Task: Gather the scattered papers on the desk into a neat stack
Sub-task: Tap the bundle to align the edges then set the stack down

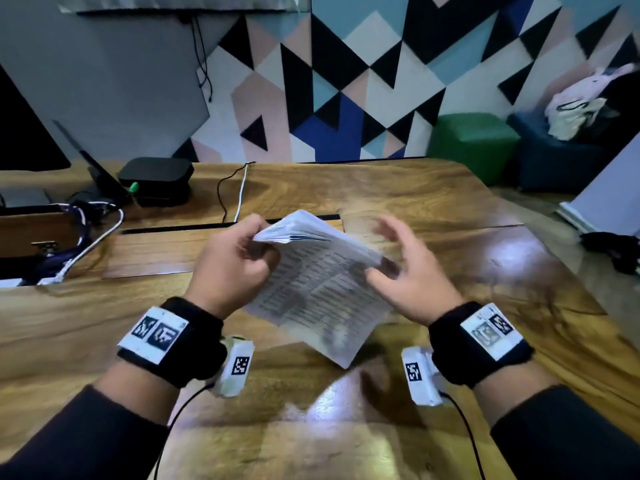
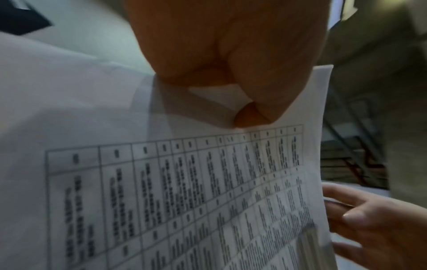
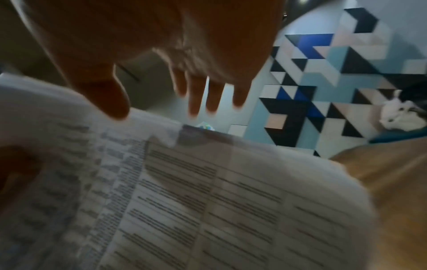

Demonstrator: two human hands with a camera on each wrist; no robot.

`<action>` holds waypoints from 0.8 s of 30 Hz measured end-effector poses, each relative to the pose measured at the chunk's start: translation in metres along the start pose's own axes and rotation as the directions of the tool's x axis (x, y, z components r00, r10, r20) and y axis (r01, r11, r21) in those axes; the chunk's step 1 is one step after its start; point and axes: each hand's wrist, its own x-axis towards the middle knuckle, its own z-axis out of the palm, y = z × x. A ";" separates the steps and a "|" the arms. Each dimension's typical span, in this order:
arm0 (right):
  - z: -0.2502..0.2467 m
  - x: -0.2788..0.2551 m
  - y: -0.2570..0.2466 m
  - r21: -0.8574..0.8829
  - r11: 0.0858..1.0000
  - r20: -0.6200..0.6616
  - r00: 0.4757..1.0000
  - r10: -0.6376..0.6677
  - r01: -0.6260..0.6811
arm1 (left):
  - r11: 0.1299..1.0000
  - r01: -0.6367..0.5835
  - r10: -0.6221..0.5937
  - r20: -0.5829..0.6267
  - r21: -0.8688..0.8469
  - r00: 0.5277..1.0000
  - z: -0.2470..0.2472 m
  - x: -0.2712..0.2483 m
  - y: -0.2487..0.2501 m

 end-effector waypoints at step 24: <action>0.049 -0.034 0.039 0.543 0.827 -0.271 0.902 0.336 -0.145 | 0.672 0.183 -0.441 -0.190 -0.717 0.877 0.090 -0.046 -0.042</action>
